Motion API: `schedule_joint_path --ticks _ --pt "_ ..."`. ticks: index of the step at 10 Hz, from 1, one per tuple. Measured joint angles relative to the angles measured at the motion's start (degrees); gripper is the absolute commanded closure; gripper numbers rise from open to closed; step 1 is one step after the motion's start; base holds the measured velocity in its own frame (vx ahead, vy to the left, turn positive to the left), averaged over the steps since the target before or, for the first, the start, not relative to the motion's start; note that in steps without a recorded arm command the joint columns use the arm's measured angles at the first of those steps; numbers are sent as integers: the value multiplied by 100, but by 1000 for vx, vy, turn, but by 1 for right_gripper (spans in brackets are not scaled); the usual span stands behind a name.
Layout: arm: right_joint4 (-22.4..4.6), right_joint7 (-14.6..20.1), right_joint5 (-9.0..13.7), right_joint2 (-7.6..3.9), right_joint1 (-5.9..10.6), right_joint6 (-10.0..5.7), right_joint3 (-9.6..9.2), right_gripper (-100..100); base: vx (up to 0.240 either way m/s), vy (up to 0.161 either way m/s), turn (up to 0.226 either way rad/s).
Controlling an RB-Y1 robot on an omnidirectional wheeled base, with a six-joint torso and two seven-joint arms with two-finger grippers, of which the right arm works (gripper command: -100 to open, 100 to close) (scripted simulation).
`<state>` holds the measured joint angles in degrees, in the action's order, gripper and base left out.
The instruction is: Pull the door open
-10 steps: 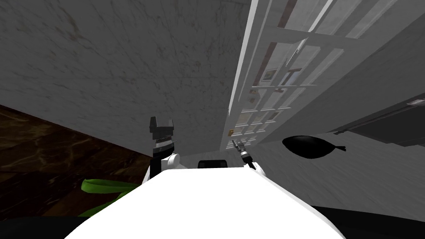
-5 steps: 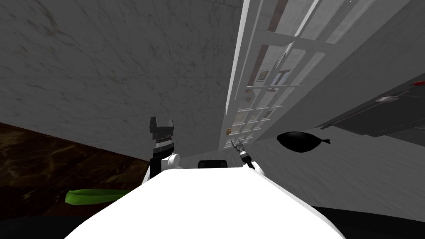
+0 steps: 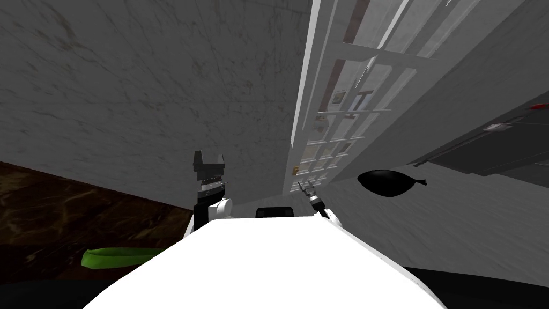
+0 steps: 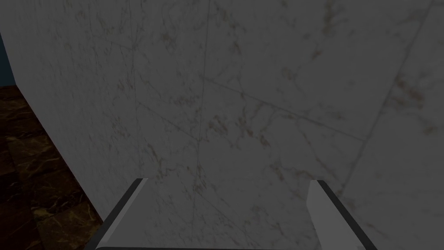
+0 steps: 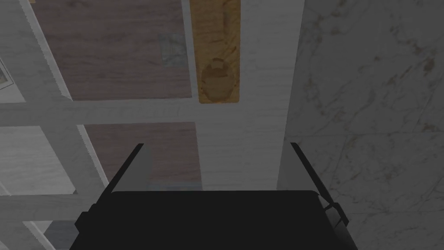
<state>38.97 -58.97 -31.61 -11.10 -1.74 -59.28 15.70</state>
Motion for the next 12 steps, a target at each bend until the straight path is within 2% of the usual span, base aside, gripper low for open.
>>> schedule_joint_path --ticks 2,4,6,7,9,12 --pt "-296 -71 102 -85 145 -62 224 -100 167 59 189" --pt "-419 -86 197 -164 167 -78 445 -100 203 42 288" --pt "-454 -98 254 -175 132 -87 590 -100 76 -9 21" --pt "-471 -102 253 -172 121 -107 591 100 -12 6 1" --pt "-448 -99 270 -209 132 -77 619 100 -5 -17 -5" --pt "-447 -99 265 -199 135 -82 610 100 0 0 0"
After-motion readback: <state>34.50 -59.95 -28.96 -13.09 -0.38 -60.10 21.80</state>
